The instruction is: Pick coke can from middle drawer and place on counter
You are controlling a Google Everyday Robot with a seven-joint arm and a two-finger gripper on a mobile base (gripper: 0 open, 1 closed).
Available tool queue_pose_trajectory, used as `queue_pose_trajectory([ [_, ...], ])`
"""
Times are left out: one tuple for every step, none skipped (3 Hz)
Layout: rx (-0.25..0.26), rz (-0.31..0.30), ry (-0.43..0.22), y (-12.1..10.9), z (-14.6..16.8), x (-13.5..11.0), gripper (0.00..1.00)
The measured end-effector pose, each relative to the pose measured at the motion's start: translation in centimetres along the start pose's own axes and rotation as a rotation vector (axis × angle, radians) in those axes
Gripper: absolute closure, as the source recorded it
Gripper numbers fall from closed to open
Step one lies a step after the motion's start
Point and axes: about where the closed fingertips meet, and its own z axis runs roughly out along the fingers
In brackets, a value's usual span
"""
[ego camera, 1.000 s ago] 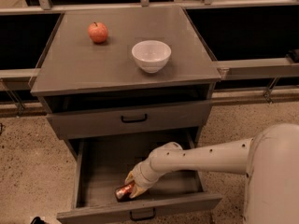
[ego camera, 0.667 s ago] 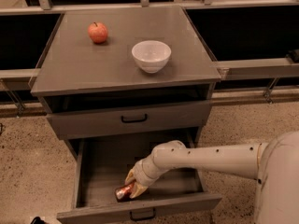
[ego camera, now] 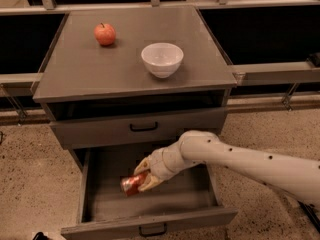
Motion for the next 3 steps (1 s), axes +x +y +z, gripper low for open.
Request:
queue_pose_trajectory([
  [0.044, 0.024, -0.020, -3.0, -5.0, -2.3, 1.00],
  [0.075, -0.018, -0.027, -6.6, -10.4, -6.4, 1.00],
  [0.098, -0.077, -0.021, -9.5, -14.8, -10.5, 1.00],
])
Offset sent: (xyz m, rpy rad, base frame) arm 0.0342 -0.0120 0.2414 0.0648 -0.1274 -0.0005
